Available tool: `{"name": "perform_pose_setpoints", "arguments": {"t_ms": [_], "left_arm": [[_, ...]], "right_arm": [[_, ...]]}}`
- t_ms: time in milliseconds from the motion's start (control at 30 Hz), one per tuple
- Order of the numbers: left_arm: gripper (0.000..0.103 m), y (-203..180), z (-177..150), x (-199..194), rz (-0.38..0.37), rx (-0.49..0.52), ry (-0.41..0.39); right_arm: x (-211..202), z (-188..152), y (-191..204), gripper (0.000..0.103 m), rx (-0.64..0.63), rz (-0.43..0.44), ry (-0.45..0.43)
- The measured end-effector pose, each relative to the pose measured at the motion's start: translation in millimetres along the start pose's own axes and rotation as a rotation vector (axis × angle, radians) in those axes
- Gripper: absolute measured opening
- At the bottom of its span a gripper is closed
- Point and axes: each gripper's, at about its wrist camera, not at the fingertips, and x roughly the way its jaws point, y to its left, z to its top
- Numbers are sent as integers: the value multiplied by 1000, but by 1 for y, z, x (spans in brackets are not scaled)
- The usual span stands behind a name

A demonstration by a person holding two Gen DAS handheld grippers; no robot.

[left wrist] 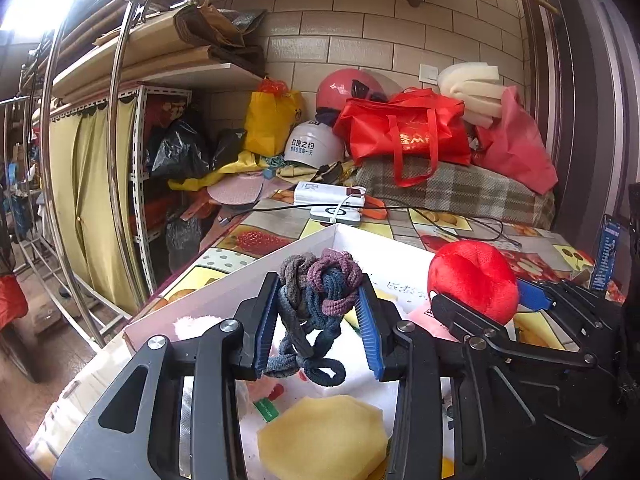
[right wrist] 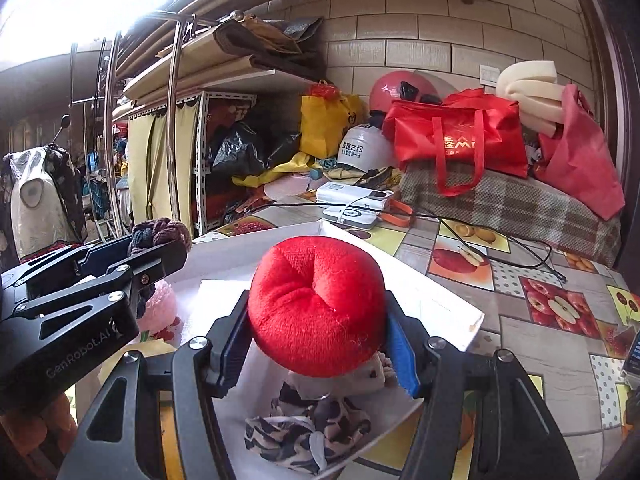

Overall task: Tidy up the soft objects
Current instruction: 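Carry the rope knot and red ball with both grippers over the tray, then open both grippers to release the rope knot and red ball into the tray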

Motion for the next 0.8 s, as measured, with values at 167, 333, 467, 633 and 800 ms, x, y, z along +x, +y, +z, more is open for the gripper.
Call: {"name": "perform_pose_setpoints", "arguments": {"t_ms": [167,333,467,633,800], "left_arm": [[103,5,0,-6,29,-35,-38],[103,3,0,-10,29,-24,-61],[103,1,0,-13,32,-20,-81],[103,3,0,-18,23,-23,-102],[103,1,-2,-22,13,-32,-97]], "right_arm": [[5,0,-10,87,51,-6,28],[-1,-1,-6,103,37,-25,3],[-1,1,-6,103,39,-30,-13],[-4,1,-9,103,50,-56,-44],[-8,0,-16,103,88,-119,-47]]}}
